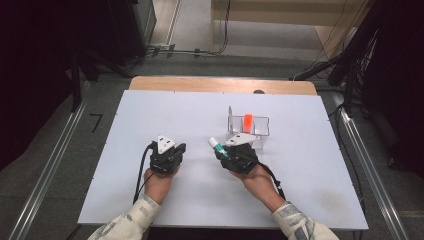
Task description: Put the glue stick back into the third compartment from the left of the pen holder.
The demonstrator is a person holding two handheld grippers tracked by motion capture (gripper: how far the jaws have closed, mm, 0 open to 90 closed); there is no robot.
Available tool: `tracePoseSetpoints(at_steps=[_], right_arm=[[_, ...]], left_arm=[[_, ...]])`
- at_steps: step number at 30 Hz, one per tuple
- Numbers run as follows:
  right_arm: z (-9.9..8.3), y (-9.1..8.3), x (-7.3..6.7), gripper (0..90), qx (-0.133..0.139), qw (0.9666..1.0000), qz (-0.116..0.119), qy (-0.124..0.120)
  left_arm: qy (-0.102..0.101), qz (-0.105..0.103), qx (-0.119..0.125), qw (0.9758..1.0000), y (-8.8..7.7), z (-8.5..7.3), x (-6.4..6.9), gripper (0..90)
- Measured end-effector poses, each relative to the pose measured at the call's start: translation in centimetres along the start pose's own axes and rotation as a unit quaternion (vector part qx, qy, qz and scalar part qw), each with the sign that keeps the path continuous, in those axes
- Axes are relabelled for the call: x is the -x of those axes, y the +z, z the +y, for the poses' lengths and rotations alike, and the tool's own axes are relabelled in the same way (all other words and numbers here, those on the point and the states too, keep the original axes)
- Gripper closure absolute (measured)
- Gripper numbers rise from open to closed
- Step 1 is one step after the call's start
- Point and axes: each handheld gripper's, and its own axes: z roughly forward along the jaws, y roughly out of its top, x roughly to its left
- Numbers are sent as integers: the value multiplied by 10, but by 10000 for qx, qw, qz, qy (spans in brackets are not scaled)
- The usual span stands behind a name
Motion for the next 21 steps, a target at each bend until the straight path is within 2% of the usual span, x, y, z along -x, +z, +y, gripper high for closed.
tracePoseSetpoints(at_steps=[7, 15, 21], right_arm=[[2, -2, -1, 637, 74, 10000, 38, -28], [3, -4, -6, 637, 155, 9997, 168, -80], [3, -3, -11, 637, 157, 9995, 256, -119]], left_arm=[[97, -212, -88, 9997, 10, 5, 13, 900], [47, -529, -154, 9985, 21, 8, 24, 900], [60, -688, -138, 9975, 22, 11, 29, 900]])
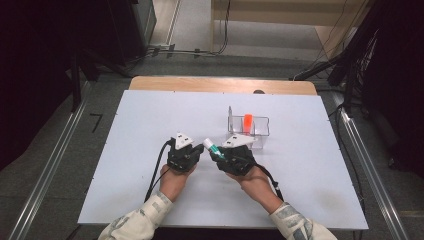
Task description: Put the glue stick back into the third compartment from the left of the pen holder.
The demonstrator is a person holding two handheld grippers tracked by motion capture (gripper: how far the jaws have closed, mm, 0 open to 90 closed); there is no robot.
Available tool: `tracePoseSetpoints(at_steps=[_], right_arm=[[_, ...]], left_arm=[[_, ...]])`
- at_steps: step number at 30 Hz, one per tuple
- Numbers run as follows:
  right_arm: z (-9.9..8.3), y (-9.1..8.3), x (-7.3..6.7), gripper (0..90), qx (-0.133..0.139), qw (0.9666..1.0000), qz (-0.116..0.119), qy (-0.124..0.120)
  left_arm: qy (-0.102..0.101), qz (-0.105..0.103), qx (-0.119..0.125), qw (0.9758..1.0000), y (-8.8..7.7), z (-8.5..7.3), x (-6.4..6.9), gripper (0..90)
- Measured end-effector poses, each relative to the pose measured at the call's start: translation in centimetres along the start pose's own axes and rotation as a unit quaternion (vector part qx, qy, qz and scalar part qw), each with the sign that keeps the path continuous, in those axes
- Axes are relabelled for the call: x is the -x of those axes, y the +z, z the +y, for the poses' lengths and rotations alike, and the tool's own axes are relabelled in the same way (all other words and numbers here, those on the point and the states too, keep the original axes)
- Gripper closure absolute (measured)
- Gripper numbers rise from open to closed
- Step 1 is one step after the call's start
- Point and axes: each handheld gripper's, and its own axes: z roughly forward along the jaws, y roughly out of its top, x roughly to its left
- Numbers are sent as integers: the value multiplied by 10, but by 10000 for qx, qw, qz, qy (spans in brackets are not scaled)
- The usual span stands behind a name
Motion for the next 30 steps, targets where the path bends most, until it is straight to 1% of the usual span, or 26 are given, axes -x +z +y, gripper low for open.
tracePoseSetpoints(at_steps=[5, 10, 16, 22, 26, 30], right_arm=[[0, 2, -2, 637, -23, 10000, 29, -2], [-1, 3, 0, 637, -39, 10000, 47, 16], [-2, 4, 1, 638, -59, 10000, 66, 5], [-3, 5, 2, 638, -92, 9999, 78, 3], [-4, 5, 3, 638, -87, 9999, 74, -2], [-5, 6, 4, 638, -78, 9999, 79, 23]], left_arm=[[-21, -109, 36, 9999, 0, 2, 3, 900], [-29, -121, 110, 9999, -1, 2, 4, 900], [114, -99, 236, 9996, -5, 4, 7, 900], [344, -65, 387, 9986, -9, 6, 12, 900], [480, -54, 431, 9979, -11, 7, 15, 900], [514, -49, 421, 9978, -10, 6, 16, 900]])
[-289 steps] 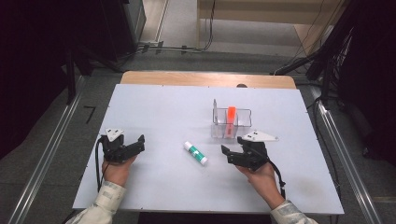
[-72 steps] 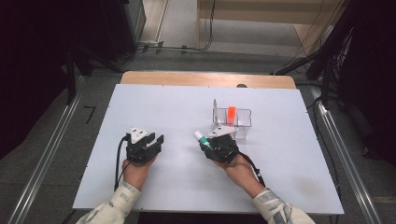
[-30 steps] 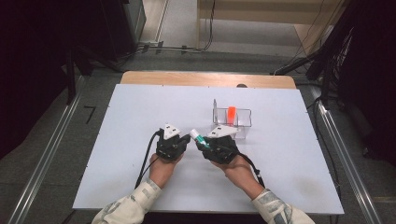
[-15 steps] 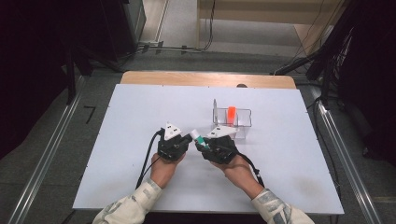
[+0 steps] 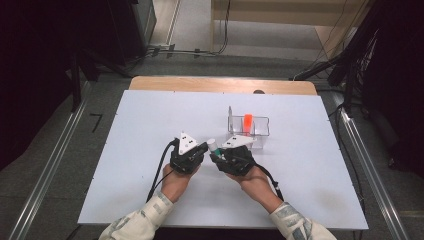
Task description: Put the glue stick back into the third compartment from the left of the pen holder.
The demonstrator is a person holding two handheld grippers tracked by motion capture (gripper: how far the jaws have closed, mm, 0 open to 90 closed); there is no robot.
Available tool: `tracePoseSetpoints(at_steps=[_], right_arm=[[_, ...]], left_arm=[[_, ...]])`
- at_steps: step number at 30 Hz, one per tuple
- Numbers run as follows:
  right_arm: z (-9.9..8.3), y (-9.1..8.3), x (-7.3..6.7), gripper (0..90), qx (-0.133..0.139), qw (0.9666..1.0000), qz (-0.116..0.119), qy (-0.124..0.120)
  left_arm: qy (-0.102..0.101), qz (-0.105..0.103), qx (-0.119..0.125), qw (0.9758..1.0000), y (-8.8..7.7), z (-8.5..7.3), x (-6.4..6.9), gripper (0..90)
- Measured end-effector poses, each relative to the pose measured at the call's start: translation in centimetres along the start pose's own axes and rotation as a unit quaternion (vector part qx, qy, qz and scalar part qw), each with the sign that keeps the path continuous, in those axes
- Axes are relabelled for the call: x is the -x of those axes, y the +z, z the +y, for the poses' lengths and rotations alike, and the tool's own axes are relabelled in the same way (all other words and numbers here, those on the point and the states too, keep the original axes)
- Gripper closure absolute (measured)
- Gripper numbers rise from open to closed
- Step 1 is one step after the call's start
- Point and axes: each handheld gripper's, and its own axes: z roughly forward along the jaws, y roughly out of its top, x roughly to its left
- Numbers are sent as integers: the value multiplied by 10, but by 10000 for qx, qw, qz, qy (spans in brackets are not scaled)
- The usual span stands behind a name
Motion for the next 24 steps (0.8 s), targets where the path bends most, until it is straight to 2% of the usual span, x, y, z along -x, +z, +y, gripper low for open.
tracePoseSetpoints(at_steps=[6, 13, 16, 18, 24], right_arm=[[-1, 1, 1, 638, 27, 10000, -53, 25], [-2, -5, 5, 638, 155, 9997, -130, 117], [-4, -8, 9, 638, 211, 9995, -162, 169], [-5, -9, 11, 638, 232, 9994, -189, 193], [-9, -15, 16, 638, 264, 9991, -242, 244]], left_arm=[[-80, 190, -55, 9998, -1, 0, -4, 900], [-327, 428, -52, 9985, -4, -2, -17, 900], [-396, 484, -38, 9980, -7, -3, -23, 797], [-416, 517, -33, 9978, -9, -3, -26, 763], [-464, 876, -100, 9950, -12, -5, -34, 451]])
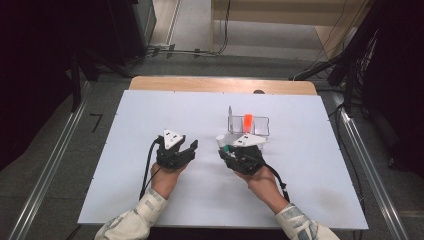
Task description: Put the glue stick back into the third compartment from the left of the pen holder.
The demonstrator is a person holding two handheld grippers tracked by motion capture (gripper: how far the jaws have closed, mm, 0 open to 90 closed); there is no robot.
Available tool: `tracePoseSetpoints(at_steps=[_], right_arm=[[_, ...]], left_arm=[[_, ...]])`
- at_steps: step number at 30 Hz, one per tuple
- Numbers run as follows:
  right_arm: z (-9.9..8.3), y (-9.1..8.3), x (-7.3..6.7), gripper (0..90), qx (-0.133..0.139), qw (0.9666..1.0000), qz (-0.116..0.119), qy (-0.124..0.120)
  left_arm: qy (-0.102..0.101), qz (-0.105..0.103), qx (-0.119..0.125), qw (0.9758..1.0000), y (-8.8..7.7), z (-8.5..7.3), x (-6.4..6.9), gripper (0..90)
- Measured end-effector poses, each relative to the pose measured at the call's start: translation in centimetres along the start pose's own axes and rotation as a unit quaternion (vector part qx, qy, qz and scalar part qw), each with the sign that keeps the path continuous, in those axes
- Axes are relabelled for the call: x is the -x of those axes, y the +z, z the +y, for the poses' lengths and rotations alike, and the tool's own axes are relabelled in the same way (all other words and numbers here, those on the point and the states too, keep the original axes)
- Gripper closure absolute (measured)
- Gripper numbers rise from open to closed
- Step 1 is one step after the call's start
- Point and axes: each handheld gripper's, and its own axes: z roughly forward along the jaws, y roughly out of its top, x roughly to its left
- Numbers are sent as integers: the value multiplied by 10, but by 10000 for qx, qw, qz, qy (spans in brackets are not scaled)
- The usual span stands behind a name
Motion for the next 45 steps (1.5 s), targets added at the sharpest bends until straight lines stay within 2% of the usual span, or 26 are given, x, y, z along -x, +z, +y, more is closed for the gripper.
tracePoseSetpoints(at_steps=[3, 6, 11, 20, 34, 45], right_arm=[[-1, -2, 3, 638, 14, 10000, -24, 46], [-3, -5, 6, 638, 35, 10000, -49, 80], [-4, -10, 11, 638, 114, 9998, -110, 133], [-4, -19, 20, 638, 234, 9992, -207, 267], [-4, -26, 26, 638, 339, 9984, -289, 337], [3, -39, 43, 638, 632, 9954, -461, 545]], left_arm=[[0, 196, -20, 9998, -1, -1, -3, 318], [-24, 316, -26, 9995, -2, -2, -8, 257], [-111, 421, 6, 9991, -5, -2, -16, 256], [-173, 470, 6, 9987, -7, -3, -23, 256], [-181, 453, -12, 9988, -7, -3, -23, 256], [-196, 448, -11, 9988, -7, -3, -24, 256]])
